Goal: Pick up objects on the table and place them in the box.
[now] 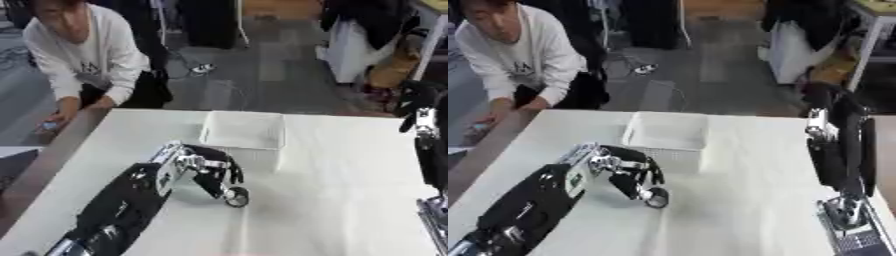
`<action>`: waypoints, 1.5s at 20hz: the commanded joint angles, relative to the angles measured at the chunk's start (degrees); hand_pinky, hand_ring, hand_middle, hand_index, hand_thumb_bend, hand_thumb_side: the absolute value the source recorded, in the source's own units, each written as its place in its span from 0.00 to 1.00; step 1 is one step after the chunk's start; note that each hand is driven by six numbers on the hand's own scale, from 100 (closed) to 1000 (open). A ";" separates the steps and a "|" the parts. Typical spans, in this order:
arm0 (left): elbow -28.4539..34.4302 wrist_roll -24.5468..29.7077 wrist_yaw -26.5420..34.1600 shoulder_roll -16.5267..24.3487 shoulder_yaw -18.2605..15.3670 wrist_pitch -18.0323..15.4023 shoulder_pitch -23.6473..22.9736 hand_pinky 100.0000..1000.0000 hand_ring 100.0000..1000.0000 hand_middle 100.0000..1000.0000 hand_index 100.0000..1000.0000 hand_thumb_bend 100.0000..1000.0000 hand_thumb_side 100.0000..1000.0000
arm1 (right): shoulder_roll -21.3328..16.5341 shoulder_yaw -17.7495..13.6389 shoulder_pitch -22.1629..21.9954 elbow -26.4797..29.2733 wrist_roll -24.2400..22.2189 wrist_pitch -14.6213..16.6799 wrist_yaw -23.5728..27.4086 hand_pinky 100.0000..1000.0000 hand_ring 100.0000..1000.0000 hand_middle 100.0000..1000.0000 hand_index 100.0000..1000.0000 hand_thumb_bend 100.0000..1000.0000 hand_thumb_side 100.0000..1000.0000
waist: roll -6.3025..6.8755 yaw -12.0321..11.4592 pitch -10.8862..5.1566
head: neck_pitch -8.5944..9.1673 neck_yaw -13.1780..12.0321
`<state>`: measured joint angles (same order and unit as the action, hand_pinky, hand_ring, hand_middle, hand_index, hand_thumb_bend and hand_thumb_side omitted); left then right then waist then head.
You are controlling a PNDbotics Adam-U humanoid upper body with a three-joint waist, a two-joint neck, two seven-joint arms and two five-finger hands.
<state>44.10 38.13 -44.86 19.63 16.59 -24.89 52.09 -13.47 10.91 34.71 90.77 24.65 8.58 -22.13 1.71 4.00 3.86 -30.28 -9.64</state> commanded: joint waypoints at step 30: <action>1.17 13.84 7.55 2.73 3.40 -9.35 0.63 0.83 0.66 0.80 0.89 1.00 1.00 | 0.00 -0.33 1.19 -0.06 -0.11 0.08 -0.73 0.21 0.39 0.48 0.68 0.06 0.88 | -0.27 -0.34 -1.44 | -0.26 0.20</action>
<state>44.86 40.52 -38.62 21.65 19.79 -22.50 51.95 -13.44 10.90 34.70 90.09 24.64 8.58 -22.63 1.57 3.72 3.44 -30.41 -9.62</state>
